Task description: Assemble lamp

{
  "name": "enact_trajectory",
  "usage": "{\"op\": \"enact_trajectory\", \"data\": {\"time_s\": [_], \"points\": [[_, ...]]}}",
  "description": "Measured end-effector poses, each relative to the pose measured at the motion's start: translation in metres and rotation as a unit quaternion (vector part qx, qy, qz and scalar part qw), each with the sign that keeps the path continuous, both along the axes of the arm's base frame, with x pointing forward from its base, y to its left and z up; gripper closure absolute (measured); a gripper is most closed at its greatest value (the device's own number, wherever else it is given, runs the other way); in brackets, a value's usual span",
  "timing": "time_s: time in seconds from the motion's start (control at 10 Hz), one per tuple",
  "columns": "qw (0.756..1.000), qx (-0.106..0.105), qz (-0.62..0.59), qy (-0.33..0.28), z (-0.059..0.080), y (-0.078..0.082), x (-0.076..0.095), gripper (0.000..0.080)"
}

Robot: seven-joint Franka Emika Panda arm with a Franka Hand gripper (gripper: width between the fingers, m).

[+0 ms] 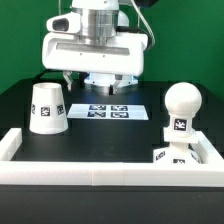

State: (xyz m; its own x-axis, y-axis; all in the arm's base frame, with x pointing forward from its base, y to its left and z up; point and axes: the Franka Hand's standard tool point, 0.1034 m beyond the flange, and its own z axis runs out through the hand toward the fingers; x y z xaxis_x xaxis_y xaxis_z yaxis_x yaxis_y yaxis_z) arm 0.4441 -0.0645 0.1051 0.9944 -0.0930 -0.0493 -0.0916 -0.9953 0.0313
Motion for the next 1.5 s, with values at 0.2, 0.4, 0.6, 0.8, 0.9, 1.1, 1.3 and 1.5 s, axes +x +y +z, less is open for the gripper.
{"op": "enact_trajectory", "data": {"time_s": [0.2,0.4,0.6,0.8,0.9,1.1,1.3,1.5], "points": [[1.000,0.009,0.009,-0.008,0.013,-0.014,-0.017,0.0101],[1.000,0.011,0.020,-0.009,0.010,-0.025,-0.029,0.0101],[1.000,0.013,0.019,-0.005,0.007,-0.024,-0.035,0.0101],[0.999,0.017,0.051,-0.006,0.006,-0.031,-0.031,0.0101],[0.998,0.016,0.056,-0.007,0.006,-0.038,-0.026,0.0101],[0.998,0.018,0.061,-0.008,0.005,-0.042,-0.026,0.0101],[0.998,0.018,0.061,-0.008,0.000,-0.045,-0.030,0.0101],[0.997,0.017,0.070,-0.013,-0.006,-0.049,-0.036,0.0101]]}}
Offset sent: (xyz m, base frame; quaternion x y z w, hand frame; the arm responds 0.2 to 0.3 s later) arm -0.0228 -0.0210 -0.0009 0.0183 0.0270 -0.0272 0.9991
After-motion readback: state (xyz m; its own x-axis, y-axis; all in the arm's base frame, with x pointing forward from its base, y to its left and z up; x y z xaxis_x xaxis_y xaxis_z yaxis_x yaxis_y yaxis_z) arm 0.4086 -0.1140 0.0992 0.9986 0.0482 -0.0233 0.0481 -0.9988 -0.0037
